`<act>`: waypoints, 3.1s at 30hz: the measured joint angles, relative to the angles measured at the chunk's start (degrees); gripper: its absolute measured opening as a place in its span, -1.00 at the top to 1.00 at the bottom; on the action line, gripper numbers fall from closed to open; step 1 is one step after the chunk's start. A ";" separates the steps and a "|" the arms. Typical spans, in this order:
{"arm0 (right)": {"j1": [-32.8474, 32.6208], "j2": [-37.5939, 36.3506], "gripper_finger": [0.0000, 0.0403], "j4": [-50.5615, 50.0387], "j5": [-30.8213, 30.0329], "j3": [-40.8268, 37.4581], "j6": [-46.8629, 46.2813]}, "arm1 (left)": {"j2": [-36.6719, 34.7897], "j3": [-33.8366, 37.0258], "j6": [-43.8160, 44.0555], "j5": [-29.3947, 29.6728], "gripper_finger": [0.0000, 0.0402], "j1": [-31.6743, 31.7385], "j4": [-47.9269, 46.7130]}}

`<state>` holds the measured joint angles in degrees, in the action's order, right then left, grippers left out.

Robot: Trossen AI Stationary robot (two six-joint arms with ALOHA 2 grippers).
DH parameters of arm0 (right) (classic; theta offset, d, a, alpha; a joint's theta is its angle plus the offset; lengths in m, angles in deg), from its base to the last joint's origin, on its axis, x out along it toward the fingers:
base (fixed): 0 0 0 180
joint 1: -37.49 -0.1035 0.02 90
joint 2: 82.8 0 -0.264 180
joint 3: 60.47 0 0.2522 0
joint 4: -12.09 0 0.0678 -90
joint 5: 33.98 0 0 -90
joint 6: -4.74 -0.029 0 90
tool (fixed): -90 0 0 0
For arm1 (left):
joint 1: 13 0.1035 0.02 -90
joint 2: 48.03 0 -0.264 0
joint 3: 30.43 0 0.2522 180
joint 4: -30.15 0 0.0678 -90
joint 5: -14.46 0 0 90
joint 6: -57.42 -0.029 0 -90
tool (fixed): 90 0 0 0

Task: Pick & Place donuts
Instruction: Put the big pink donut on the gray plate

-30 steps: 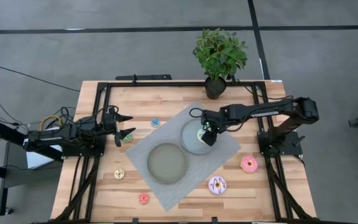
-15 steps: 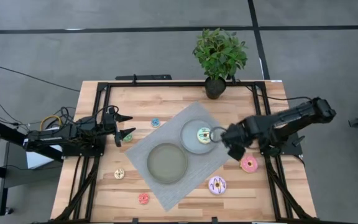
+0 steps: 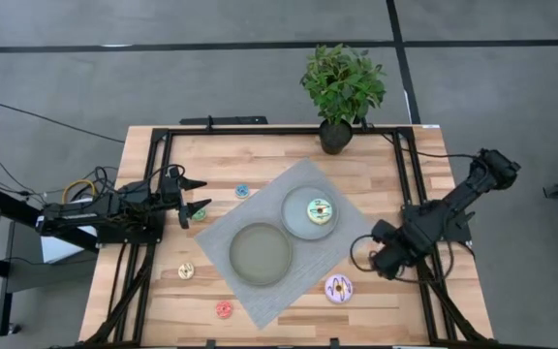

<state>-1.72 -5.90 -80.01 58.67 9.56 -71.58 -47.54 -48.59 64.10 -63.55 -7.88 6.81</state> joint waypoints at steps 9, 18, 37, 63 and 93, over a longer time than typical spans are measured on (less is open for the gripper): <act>-5.39 0.00 -0.14 -1.64 -2.84 -0.02 -13.56 | 0.00 0.00 1.11 -1.27 -0.38 0.02 0.00; -4.87 -0.09 -0.14 1.70 -2.44 -0.10 -18.81 | 0.00 0.00 1.11 -1.22 -0.38 0.01 0.00; 2.37 -15.10 -0.14 11.31 2.06 -16.17 -24.36 | 0.00 0.00 1.25 -1.50 -0.38 0.00 0.02; 8.12 7.34 -0.14 15.25 9.75 -16.20 -28.35 | 0.00 0.00 3.06 -1.70 -0.38 0.01 0.02; 9.80 12.28 -0.05 19.06 10.96 -15.29 -17.51 | 0.00 0.00 3.52 -1.71 -0.38 0.00 0.03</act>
<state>8.08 6.39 -60.96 69.62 -5.73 -89.09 -47.54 -48.59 67.62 -65.26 -7.88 6.84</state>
